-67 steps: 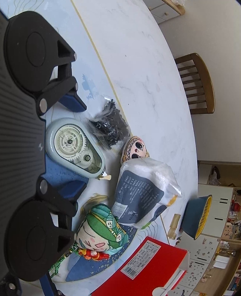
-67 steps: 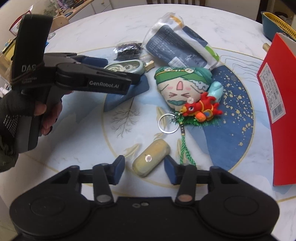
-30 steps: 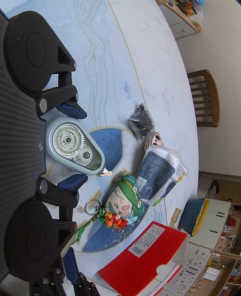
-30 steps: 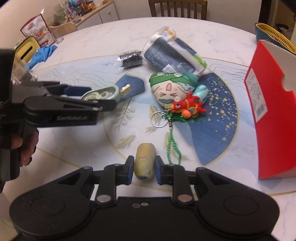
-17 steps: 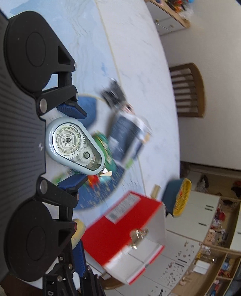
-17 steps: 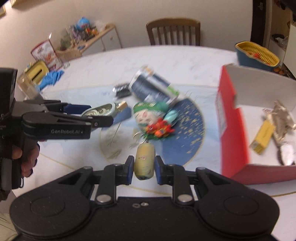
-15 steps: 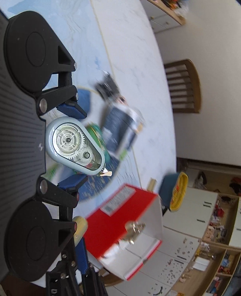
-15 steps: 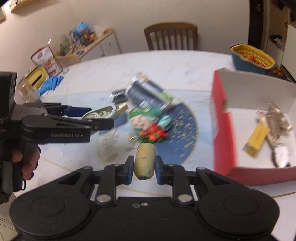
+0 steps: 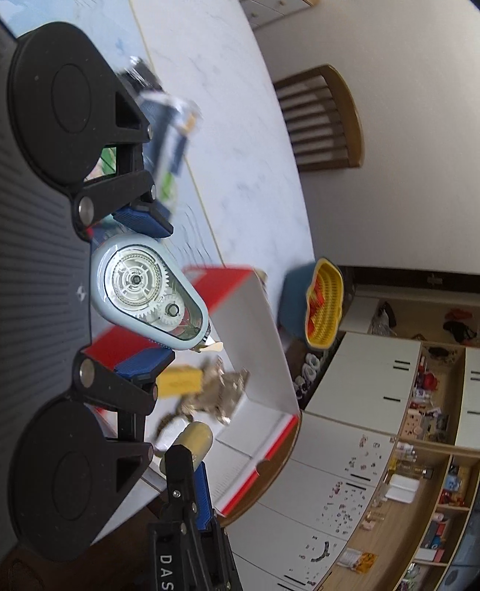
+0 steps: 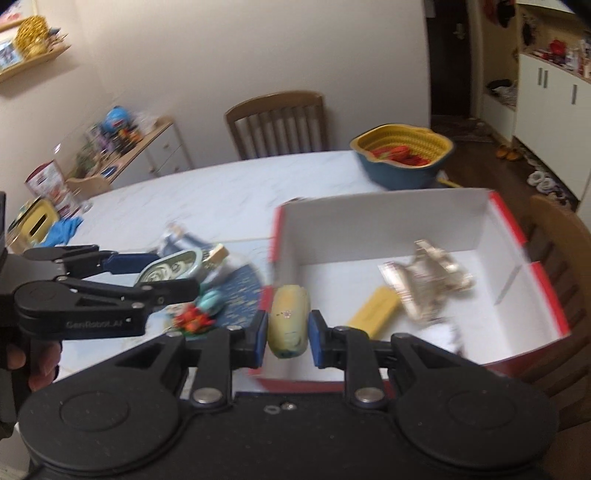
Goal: Organize objects
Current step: 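Carry tape dispenser in left tool toward shoebox while right tool carries beige tube, then open left tool dropping tape dispenser while right tool releases beige tube in shoebox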
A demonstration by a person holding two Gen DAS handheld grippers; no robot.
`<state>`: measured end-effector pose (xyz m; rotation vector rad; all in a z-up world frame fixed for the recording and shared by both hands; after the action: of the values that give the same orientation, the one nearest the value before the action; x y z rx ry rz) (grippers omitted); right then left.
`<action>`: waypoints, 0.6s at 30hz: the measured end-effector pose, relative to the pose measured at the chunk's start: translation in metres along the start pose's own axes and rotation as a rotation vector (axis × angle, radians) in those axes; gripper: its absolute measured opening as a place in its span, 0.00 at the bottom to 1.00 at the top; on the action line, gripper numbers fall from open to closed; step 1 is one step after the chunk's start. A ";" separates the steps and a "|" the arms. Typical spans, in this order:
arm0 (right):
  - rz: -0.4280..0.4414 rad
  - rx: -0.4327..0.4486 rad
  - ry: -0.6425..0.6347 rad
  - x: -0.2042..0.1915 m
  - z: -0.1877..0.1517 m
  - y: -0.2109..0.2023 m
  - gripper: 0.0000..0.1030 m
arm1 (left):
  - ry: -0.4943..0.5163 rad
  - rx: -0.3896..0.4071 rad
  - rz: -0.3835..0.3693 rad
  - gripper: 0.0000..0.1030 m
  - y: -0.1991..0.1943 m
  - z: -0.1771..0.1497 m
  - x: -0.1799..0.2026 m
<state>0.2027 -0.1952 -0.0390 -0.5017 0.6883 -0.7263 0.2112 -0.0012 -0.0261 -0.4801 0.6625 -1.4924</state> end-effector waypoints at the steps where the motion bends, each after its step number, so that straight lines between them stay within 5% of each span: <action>1: -0.009 0.007 0.005 0.008 0.001 -0.004 0.21 | 0.008 0.005 -0.001 0.63 0.002 0.004 0.008; 18: -0.102 0.027 0.059 0.109 0.002 -0.032 0.21 | 0.126 -0.068 0.082 0.63 0.069 0.048 0.107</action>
<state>0.2510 -0.2962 -0.0600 -0.4953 0.7109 -0.8480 0.2907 -0.1098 -0.0478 -0.4079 0.8245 -1.4345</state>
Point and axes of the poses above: each gripper's, at about its wrist camera, not at the fingertips, and y roughly the way its jaws point, x to its right, z to its top, the point moved 1 cm from there along y, roughly the way its jaws point, and after that the axes turned 15 degrees about z, right-handed, at the moved point
